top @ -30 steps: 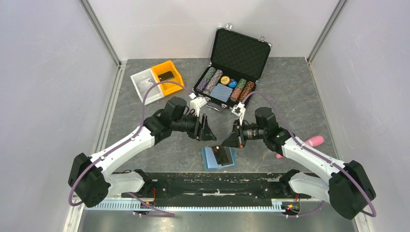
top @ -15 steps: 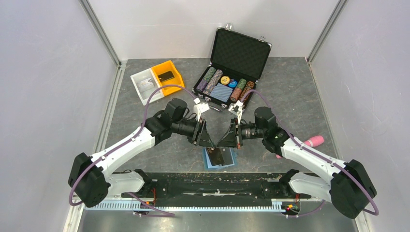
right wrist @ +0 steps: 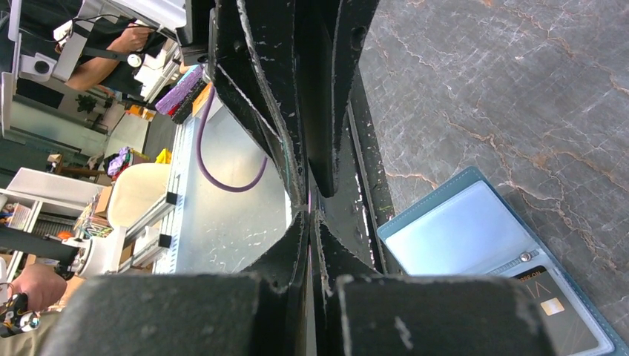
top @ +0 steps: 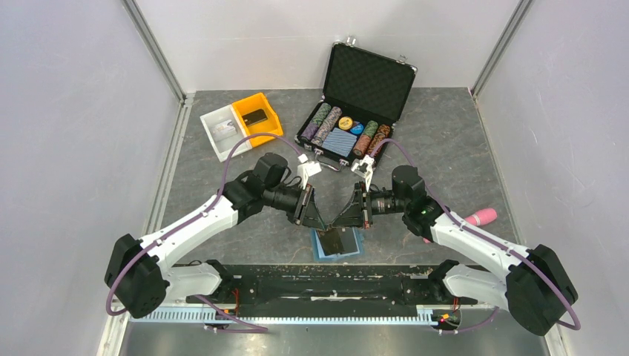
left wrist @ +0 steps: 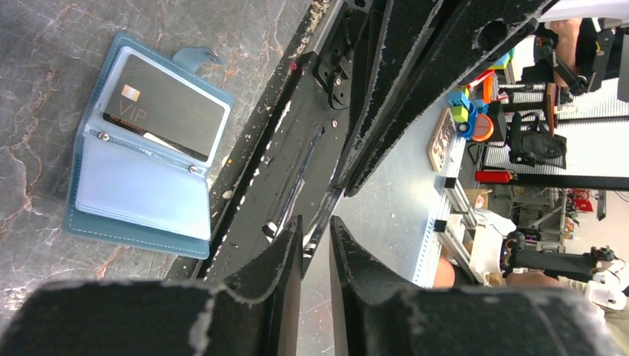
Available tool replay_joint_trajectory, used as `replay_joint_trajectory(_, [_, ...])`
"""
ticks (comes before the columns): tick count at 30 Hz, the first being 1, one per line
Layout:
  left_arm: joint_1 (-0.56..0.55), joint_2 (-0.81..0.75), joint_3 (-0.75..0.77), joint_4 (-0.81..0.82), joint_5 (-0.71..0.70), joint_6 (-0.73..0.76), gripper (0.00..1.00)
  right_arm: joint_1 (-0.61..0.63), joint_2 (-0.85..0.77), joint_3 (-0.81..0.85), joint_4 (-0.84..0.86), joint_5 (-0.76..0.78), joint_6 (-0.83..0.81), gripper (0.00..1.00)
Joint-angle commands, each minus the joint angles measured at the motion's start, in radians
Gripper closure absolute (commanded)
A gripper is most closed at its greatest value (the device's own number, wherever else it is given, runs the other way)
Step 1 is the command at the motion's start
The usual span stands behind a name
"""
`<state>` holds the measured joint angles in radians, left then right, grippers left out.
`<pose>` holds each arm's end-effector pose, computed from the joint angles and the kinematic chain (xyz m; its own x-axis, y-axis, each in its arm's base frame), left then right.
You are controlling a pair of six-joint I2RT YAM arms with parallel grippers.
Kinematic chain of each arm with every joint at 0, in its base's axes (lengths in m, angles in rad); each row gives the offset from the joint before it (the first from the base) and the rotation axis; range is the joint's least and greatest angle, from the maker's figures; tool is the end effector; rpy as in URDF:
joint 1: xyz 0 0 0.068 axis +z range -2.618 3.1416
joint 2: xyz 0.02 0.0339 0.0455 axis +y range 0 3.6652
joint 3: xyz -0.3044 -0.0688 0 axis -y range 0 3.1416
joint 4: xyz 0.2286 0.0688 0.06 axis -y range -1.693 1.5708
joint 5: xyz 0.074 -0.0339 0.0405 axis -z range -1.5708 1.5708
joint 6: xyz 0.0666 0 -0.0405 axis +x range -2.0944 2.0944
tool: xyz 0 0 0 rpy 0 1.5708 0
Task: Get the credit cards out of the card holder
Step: Place the credit card in the storage box.
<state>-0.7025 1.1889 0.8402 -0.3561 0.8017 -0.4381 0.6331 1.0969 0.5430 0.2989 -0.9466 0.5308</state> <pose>0.1473 -0.1874 0.2963 -0.8156 0.3039 -0.4923 0.5755 0.3380 -0.7447 0.1424 0.1716 0.2867 -0.6709 -0.1254 -0.7309 -0.7412 0.0813 0.6664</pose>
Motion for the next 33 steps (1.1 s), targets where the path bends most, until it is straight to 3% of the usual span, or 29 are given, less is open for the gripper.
replay_joint_trajectory(1, [-0.003, 0.002, 0.001, -0.003, 0.037, 0.062, 0.81, 0.004, -0.008, -0.008, 0.054, -0.021, 0.007, 1.00])
replay_joint_trajectory(4, [-0.004, -0.001, -0.003, 0.004, 0.032, 0.052, 0.97, 0.005, -0.008, -0.021, 0.069, -0.018, 0.017, 1.00])
replay_joint_trajectory(7, [-0.003, -0.030, -0.016, 0.046, 0.033, 0.020, 0.98, 0.004, -0.006, -0.026, 0.083, -0.015, 0.029, 1.00])
replay_joint_trajectory(9, [-0.003, -0.056, -0.028, 0.079, 0.011, -0.011, 0.98, 0.006, -0.014, -0.017, 0.077, 0.002, 0.029, 0.92])
replay_joint_trajectory(17, [-0.003, -0.081, -0.004, 0.083, -0.126, -0.067, 0.98, -0.010, -0.094, 0.106, -0.191, 0.240, -0.114, 0.36])
replay_joint_trajectory(20, [-0.002, -0.091, 0.007, 0.102, -0.194, -0.109, 0.98, -0.010, -0.129, 0.139, -0.264, 0.310, -0.144, 0.06])
replay_joint_trajectory(21, [-0.002, -0.098, 0.011, 0.103, -0.215, -0.120, 0.98, -0.010, -0.146, 0.145, -0.280, 0.329, -0.150, 0.02])
replay_joint_trajectory(33, [0.070, -0.186, 0.061, 0.064, -0.687, -0.217, 0.98, -0.011, -0.279, 0.111, -0.341, 0.495, -0.171, 0.02])
